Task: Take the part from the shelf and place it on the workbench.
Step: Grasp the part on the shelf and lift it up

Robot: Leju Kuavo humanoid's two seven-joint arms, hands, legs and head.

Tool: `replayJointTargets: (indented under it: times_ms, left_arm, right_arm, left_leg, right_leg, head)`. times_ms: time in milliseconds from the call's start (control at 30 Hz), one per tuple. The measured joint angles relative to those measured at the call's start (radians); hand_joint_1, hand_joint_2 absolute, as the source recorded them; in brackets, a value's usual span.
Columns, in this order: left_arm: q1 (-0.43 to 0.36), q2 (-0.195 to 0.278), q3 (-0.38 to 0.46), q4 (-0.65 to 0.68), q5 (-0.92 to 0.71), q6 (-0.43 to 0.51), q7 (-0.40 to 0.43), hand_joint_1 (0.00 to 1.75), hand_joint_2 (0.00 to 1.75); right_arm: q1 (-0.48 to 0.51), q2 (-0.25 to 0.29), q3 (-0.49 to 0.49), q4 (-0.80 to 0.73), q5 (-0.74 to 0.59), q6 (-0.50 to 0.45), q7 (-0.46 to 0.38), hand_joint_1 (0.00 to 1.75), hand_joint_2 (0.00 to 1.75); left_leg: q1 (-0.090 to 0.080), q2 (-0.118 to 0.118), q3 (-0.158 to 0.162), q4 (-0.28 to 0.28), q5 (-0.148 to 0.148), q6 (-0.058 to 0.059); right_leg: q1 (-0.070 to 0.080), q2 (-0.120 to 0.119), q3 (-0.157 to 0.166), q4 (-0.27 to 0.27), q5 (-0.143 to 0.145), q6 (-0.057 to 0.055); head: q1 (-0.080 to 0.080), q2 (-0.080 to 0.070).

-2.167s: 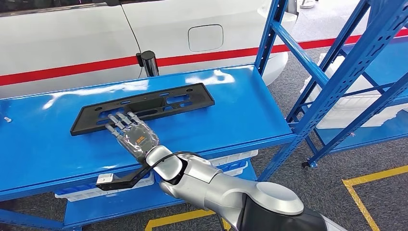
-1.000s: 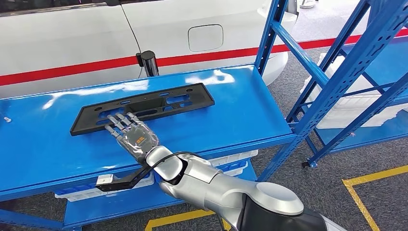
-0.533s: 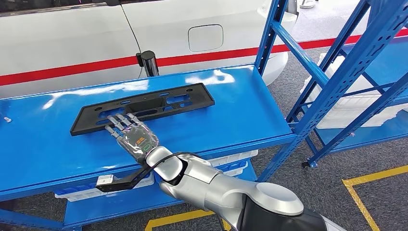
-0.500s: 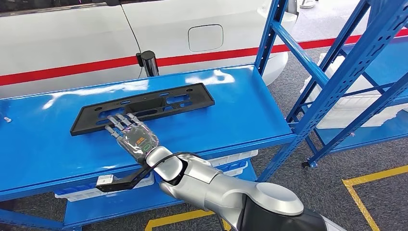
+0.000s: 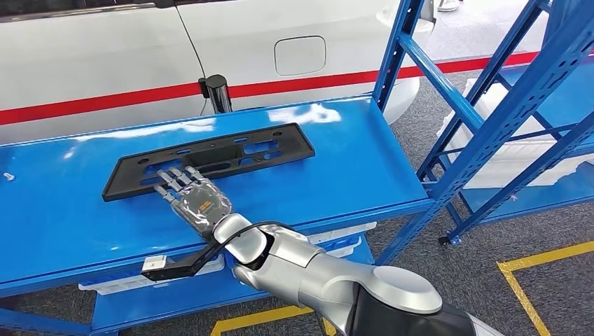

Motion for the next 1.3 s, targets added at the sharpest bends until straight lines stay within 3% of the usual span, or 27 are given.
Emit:
replayJointTargets:
  times_ms: [33,100,133,200,333,367,433,467,500,533,567,633,667,733,833,900,967,1000,1033,1100,1167,1233,1300]
  left_arm:
    - [0.000,0.000,0.000,0.000,0.000,0.000,0.000,0.00,0.00]
    - [0.000,-0.002,0.001,0.000,0.000,0.001,0.000,0.00,0.00]
    - [0.000,-0.002,0.001,0.000,0.000,0.001,0.000,0.00,0.00]
    - [-0.001,-0.002,0.002,0.000,0.000,0.002,0.000,0.00,0.00]
    - [-0.001,-0.002,0.004,0.000,0.004,0.003,0.000,0.00,0.00]
    - [-0.001,-0.002,0.004,0.000,0.004,0.003,0.000,0.00,0.00]
    - [-0.001,-0.002,0.004,0.000,0.004,0.003,0.000,0.00,0.00]
    - [-0.001,-0.002,0.004,0.000,0.004,0.003,0.000,0.00,0.00]
    - [-0.001,-0.002,0.005,0.000,0.004,0.003,0.000,0.00,0.00]
    - [-0.001,-0.002,0.005,0.000,0.004,0.003,0.000,0.00,0.00]
    - [-0.001,-0.002,0.005,0.000,0.004,0.003,0.001,0.00,0.00]
    - [-0.002,0.000,0.005,0.000,0.004,0.003,0.001,0.00,0.00]
    - [-0.003,0.000,0.005,0.000,0.004,0.003,0.001,0.00,0.00]
    - [-0.004,0.001,0.005,0.000,0.004,0.003,0.002,0.00,0.00]
    - [-0.004,-0.001,0.006,0.000,0.005,0.005,0.002,0.00,0.00]
    - [-0.005,-0.002,0.006,0.000,0.005,0.006,0.003,0.00,0.00]
    - [-0.006,-0.002,0.005,0.000,0.005,0.006,0.002,0.00,0.00]
    - [-0.006,-0.002,0.005,0.000,0.004,0.006,0.003,0.00,0.00]
    - [-0.006,-0.002,0.005,0.000,0.004,0.008,0.003,0.00,0.00]
    - [-0.006,-0.004,0.006,0.000,0.003,0.011,0.003,0.00,0.00]
    - [-0.006,-0.006,0.005,0.000,0.000,0.016,0.002,0.00,0.00]
    - [-0.006,-0.006,0.005,0.000,-0.004,0.023,0.001,0.00,0.00]
    - [-0.006,-0.006,0.005,0.000,-0.005,0.027,0.001,0.00,0.00]
  right_arm:
    - [0.003,-0.002,0.000,0.000,0.000,0.000,0.000,0.00,1.75]
    - [0.004,-0.003,0.000,0.000,0.001,0.000,0.000,0.00,1.75]
    - [0.004,-0.003,0.000,0.001,0.001,0.001,0.000,0.00,1.75]
    - [0.005,-0.003,0.001,0.001,0.001,0.002,0.000,0.00,1.75]
    - [0.004,0.000,0.001,0.001,0.001,0.002,0.000,0.00,1.75]
    - [0.004,0.001,0.001,0.001,0.001,0.003,0.000,0.00,1.75]
    - [0.006,0.002,0.002,0.001,0.000,0.004,0.000,0.00,1.75]
    - [0.008,0.002,0.003,0.002,0.000,0.005,0.000,0.00,1.75]
    - [0.011,0.002,0.004,0.002,0.000,0.006,0.000,0.00,1.75]
    - [0.013,0.002,0.004,0.002,0.000,0.007,0.000,0.00,1.75]
    - [0.015,0.002,0.005,0.003,0.000,0.007,0.000,0.00,1.75]
    - [0.015,0.002,0.006,0.003,0.001,0.007,0.000,0.00,1.75]
    - [0.014,0.002,0.006,0.003,0.001,0.007,0.000,0.00,1.75]
    - [0.014,0.002,0.007,0.003,0.001,0.008,0.000,0.00,1.75]
    - [0.013,0.005,0.008,0.002,0.001,0.009,-0.001,0.00,1.75]
    - [0.011,0.005,0.009,0.003,0.002,0.011,-0.001,0.00,1.75]
    - [0.015,0.001,0.011,0.003,0.004,0.016,0.000,0.00,1.75]
    - [0.017,-0.001,0.012,0.003,0.005,0.017,0.000,0.00,1.75]
    - [0.019,-0.003,0.014,0.003,0.006,0.019,0.000,0.00,1.75]
    - [0.020,-0.004,0.016,0.003,0.009,0.021,0.000,0.00,1.75]
    - [0.020,-0.003,0.018,0.003,0.011,0.024,0.000,0.00,1.75]
    - [0.021,-0.002,0.020,0.003,0.013,0.027,0.000,0.00,1.75]
    - [0.021,-0.001,0.021,0.003,0.014,0.030,0.000,0.00,1.75]
  left_leg:
    - [0.001,-0.001,0.003,0.000,-0.003,-0.004]
    - [0.004,-0.004,0.012,0.002,-0.011,-0.014]
    - [0.003,-0.005,0.015,0.005,-0.017,-0.021]
    - [0.002,-0.006,0.016,0.009,-0.026,-0.034]
    - [0.012,0.000,0.005,0.034,-0.047,-0.059]
    - [0.013,0.004,-0.016,0.075,-0.067,-0.065]
    - [0.016,0.011,-0.088,0.209,-0.119,-0.075]
    - [0.017,0.013,-0.127,0.270,-0.134,-0.077]
    - [0.018,0.014,-0.152,0.299,-0.131,-0.078]
    - [0.019,0.014,-0.157,0.290,-0.108,-0.077]
    - [0.020,0.014,-0.141,0.240,-0.066,-0.074]
    - [0.016,0.015,-0.081,0.101,0.008,-0.064]
    - [0.012,0.016,-0.055,0.050,0.024,-0.057]
    - [0.004,0.017,-0.038,0.023,0.016,-0.047]
    - [0.006,0.015,-0.023,0.005,0.013,-0.032]
    - [0.010,0.015,-0.009,-0.005,0.011,-0.020]
    - [0.009,0.013,-0.003,-0.006,0.005,-0.013]
    - [0.009,0.011,0.000,-0.006,0.002,-0.012]
    - [0.008,0.009,0.004,-0.006,-0.002,-0.012]
    - [0.008,0.005,0.016,-0.006,-0.009,-0.017]
    - [0.004,0.002,0.025,-0.003,-0.019,-0.025]
    - [0.001,0.000,0.026,0.001,-0.028,-0.025]
    - [0.002,0.001,0.026,0.003,-0.030,-0.020]
  right_leg:
    - [-0.003,0.000,-0.003,-0.021,0.023,0.011]
    - [-0.011,-0.001,0.041,-0.156,0.101,0.034]
    - [-0.013,-0.002,0.066,-0.220,0.136,0.038]
    - [-0.013,-0.003,0.089,-0.280,0.169,0.027]
    - [-0.016,-0.002,0.099,-0.285,0.170,-0.004]
    - [-0.019,-0.002,0.105,-0.287,0.168,-0.010]
    - [-0.017,-0.004,0.112,-0.287,0.161,-0.020]
    - [-0.016,-0.004,0.116,-0.287,0.158,-0.023]
    - [-0.015,-0.004,0.119,-0.287,0.154,-0.025]
    - [-0.014,-0.003,0.125,-0.287,0.149,-0.025]
    - [-0.013,-0.002,0.132,-0.287,0.144,-0.024]
    - [-0.011,0.000,0.147,-0.288,0.131,-0.018]
    - [-0.009,0.000,0.151,-0.289,0.126,-0.014]
    - [-0.006,-0.001,0.151,-0.292,0.121,-0.006]
    - [-0.004,-0.004,0.148,-0.280,0.108,0.007]
    - [-0.004,-0.005,0.099,-0.187,0.073,0.006]
    - [-0.004,-0.005,0.013,-0.047,0.034,0.002]
    - [-0.004,-0.005,-0.021,-0.004,0.030,0.006]
    - [-0.004,-0.005,-0.034,-0.002,0.043,0.013]
    - [-0.005,-0.006,0.001,-0.112,0.111,0.030]
    - [-0.004,-0.005,0.057,-0.248,0.174,0.030]
    - [-0.007,-0.005,0.079,-0.296,0.198,0.018]
    - [-0.009,-0.003,0.081,-0.297,0.201,0.013]
  head:
    - [0.000,0.000]
    - [0.000,0.000]
    - [0.000,0.000]
    - [0.000,0.000]
    - [-0.002,0.000]
    - [-0.003,0.000]
    - [-0.004,0.000]
    - [-0.004,0.000]
    - [-0.004,0.000]
    - [-0.004,0.000]
    - [-0.004,0.000]
    - [-0.004,0.000]
    - [-0.004,0.000]
    - [-0.004,0.000]
    - [-0.004,0.000]
    - [-0.004,0.000]
    - [-0.003,0.000]
    - [-0.003,0.000]
    - [-0.003,0.000]
    - [-0.003,0.000]
    - [-0.003,0.000]
    - [-0.004,0.000]
    - [-0.005,0.000]
